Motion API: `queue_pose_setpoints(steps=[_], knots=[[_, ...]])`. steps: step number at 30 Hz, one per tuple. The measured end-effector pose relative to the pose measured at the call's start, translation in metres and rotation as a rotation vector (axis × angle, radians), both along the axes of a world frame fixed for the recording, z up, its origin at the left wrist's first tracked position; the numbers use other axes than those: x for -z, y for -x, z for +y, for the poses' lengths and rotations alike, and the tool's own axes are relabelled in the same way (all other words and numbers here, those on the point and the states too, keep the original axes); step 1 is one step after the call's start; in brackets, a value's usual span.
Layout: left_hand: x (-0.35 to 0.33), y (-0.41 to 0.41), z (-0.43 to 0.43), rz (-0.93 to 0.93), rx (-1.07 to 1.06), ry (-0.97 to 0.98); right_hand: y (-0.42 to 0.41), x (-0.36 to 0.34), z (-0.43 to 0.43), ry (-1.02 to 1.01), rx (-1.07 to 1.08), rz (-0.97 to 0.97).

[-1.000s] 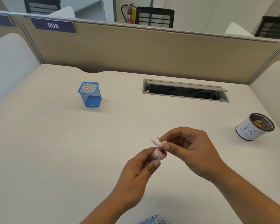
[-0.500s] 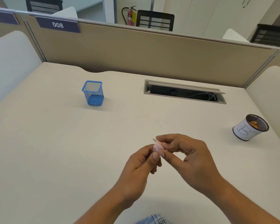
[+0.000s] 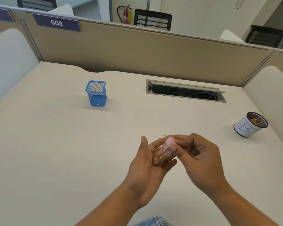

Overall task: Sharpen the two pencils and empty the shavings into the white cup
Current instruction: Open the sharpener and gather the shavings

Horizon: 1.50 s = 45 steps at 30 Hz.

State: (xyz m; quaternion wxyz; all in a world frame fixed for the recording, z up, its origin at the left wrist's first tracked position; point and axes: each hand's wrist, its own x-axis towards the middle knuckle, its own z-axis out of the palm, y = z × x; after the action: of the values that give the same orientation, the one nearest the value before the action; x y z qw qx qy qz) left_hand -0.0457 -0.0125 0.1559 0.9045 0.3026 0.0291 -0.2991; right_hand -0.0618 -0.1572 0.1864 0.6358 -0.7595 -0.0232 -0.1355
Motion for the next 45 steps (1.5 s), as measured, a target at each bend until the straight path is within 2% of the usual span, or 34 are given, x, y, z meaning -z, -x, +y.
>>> queue_pose_setpoints(steps=[6, 11, 17, 21, 23, 26, 28, 30, 31, 36, 41, 45], knots=[[-0.002, -0.004, 0.01, -0.375, 0.06, -0.399, 0.006, -0.003, -0.007, -0.105, 0.022, 0.077], [-0.003, -0.006, -0.002, -0.811, -0.052, -0.927, 0.011, -0.004, -0.017, 0.0, 0.05, 0.074], [-0.007, -0.008, -0.042, -0.997, -0.079, -1.065, 0.003, -0.011, -0.064, 0.24, 0.023, 0.088], [-0.005, -0.009, -0.074, -1.028, -0.026, -1.113, -0.006, -0.012, -0.101, 0.402, -0.005, 0.079], [-0.006, -0.011, -0.095, -1.06, -0.024, -1.201, -0.009, -0.009, -0.121, 0.487, -0.005, 0.077], [-0.006, -0.012, -0.127, -1.098, -0.029, -1.287, -0.013, -0.002, -0.148, 0.855, 0.027, -0.018], [-0.006, -0.013, -0.149, -1.131, -0.022, -1.352, -0.017, 0.0, -0.163, 0.985, 0.069, -0.104], [-0.007, -0.015, -0.174, -1.247, -0.049, -1.483, -0.021, 0.0, -0.176, 0.984, 0.118, -0.142], [-0.008, -0.016, -0.183, -1.245, -0.07, -1.516, -0.024, 0.0, -0.178, 0.985, 0.147, -0.151], [-0.009, -0.027, -0.225, -0.929, -0.094, -1.562, -0.033, -0.002, -0.201, 0.993, 0.197, -0.137], [-0.005, -0.039, -0.247, -0.916, 0.022, -1.656, -0.04, 0.001, -0.227, 1.031, 0.054, -0.235], [-0.001, -0.046, -0.262, -0.91, 0.132, -1.649, -0.049, 0.005, -0.245, 1.069, 0.0, -0.258]])
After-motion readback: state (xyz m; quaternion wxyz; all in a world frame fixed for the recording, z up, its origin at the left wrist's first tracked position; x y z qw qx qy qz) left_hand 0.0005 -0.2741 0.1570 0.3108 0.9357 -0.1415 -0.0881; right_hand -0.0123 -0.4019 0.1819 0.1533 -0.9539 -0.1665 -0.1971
